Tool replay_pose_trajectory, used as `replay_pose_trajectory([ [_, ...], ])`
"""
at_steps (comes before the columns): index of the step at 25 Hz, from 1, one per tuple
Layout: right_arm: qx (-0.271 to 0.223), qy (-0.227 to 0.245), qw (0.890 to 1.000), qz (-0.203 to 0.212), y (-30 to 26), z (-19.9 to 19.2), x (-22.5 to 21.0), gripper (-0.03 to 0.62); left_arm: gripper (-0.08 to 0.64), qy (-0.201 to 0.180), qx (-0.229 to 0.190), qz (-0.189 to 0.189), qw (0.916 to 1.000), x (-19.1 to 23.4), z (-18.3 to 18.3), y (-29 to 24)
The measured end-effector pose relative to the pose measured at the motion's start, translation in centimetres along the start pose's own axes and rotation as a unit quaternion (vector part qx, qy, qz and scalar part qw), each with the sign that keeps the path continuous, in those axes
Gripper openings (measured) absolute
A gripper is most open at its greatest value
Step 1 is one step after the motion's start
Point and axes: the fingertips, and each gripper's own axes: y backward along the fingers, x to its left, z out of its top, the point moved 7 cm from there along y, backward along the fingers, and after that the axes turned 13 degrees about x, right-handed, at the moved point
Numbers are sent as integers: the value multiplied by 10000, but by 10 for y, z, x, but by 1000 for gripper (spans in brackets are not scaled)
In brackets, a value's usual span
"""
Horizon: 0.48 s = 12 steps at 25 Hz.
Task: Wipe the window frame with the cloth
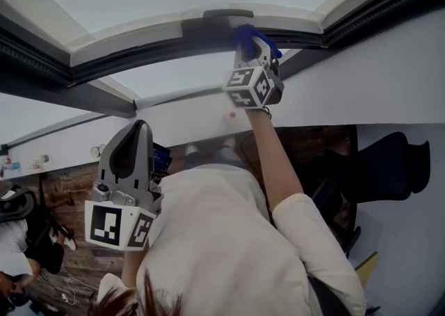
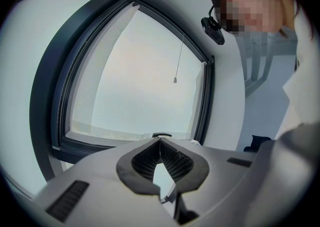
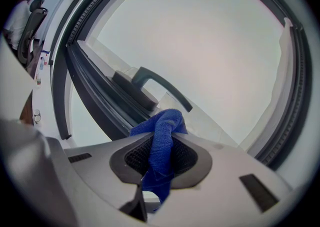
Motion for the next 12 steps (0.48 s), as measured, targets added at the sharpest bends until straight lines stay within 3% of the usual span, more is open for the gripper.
replay_pose_trajectory([
  [12, -97, 80, 9999, 93, 3, 7, 10, 67, 9, 29, 44, 49, 10000, -5, -3, 4],
])
